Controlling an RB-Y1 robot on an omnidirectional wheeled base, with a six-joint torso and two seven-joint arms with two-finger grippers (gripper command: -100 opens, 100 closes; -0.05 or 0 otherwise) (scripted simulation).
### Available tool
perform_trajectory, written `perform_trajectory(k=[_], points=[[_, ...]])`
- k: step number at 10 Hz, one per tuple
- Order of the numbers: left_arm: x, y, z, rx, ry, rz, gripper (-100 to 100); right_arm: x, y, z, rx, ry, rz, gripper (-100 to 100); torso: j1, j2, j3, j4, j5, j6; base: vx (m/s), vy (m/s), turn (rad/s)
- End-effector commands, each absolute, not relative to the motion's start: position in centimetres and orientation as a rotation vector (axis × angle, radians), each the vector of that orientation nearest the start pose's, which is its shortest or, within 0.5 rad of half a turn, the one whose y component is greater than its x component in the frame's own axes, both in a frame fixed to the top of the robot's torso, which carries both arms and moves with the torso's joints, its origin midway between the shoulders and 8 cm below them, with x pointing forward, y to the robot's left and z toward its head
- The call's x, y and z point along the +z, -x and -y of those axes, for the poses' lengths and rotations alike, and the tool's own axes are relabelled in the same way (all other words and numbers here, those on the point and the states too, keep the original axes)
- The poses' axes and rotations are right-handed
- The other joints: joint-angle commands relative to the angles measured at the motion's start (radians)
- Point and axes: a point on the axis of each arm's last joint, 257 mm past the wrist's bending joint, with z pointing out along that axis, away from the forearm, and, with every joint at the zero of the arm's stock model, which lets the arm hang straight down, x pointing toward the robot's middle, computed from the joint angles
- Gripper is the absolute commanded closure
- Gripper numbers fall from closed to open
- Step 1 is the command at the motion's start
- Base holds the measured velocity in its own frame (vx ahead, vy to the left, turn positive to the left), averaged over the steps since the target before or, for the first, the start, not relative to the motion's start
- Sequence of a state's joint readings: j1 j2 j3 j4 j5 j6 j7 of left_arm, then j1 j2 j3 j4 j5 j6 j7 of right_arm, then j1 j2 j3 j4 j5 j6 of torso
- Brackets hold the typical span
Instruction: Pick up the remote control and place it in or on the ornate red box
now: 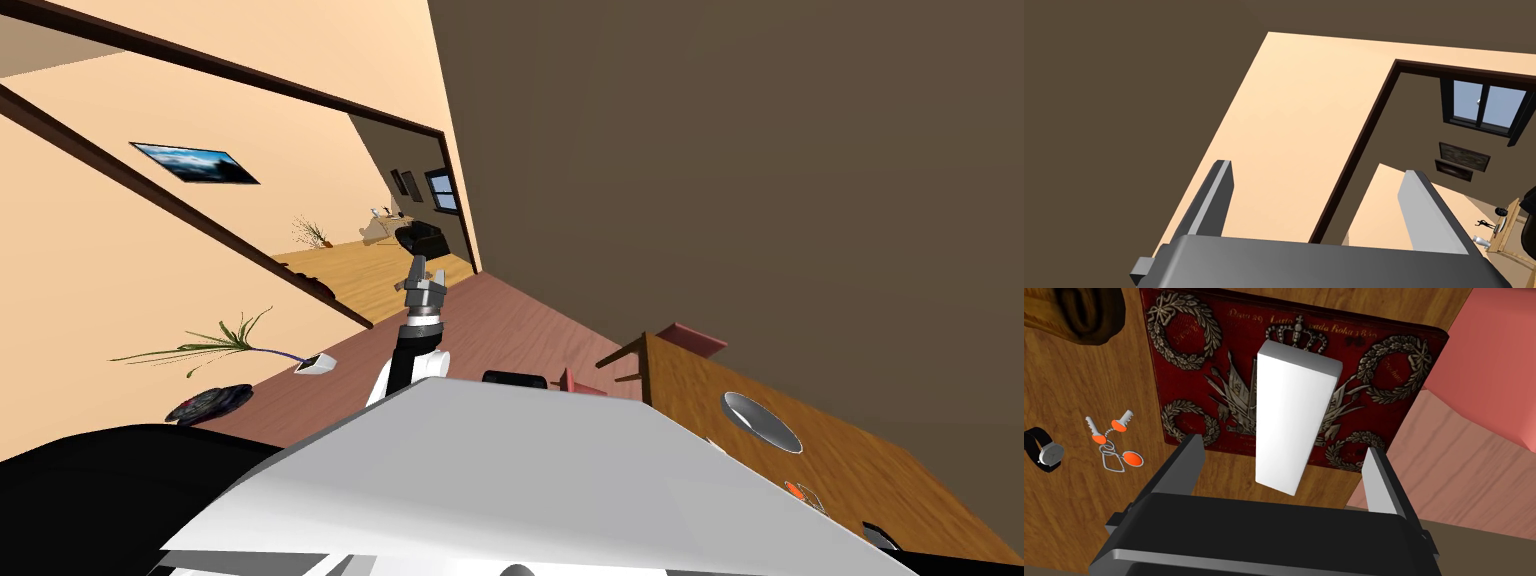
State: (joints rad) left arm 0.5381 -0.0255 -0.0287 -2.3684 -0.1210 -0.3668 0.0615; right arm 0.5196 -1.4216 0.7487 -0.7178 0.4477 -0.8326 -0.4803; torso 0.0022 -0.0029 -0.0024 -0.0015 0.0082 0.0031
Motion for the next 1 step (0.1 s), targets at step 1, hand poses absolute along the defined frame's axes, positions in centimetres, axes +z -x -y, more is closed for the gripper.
perform_trajectory(k=[1], points=[[2.52,-34.83,-26.67,-1.270,0.698,-0.694,0,-38.64,5.32,68.78,0.033,-0.672,-3.060,0,0.000,0.000,0.000,0.000,0.000,0.000,0.000,0.000,0.000]])
